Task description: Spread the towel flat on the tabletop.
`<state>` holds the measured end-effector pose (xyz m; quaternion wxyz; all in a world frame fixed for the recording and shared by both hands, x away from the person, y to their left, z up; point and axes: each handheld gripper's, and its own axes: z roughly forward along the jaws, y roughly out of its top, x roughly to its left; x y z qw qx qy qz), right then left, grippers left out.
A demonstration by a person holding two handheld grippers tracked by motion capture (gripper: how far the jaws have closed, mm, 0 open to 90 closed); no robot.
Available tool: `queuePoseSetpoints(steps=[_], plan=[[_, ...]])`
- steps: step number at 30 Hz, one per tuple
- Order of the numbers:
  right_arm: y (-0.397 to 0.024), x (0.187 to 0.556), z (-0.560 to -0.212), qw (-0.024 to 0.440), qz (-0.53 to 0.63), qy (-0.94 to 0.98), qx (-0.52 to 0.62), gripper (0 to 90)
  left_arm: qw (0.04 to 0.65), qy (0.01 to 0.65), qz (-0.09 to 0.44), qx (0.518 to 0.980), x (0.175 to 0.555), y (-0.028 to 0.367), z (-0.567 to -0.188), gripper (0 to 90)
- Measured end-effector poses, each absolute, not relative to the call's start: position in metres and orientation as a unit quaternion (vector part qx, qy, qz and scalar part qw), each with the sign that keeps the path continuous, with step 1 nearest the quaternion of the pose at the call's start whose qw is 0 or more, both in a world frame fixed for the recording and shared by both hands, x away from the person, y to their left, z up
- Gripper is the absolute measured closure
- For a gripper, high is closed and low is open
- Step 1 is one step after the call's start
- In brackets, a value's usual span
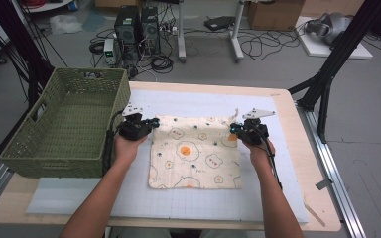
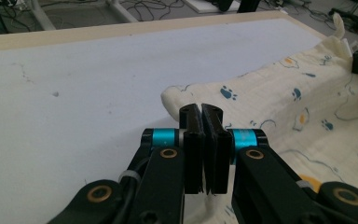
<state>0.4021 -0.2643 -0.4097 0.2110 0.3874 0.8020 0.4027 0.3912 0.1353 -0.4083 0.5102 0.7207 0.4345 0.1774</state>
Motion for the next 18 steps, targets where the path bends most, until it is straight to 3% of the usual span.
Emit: queuePoseSetpoints(steps=[18], plan=[[-0.270, 0.355, -0.416, 0.204, 0.414, 0.804, 0.376, 81.0, 0.534, 0.427, 0.152, 0.714, 0.352, 0.142, -0.416, 86.8]])
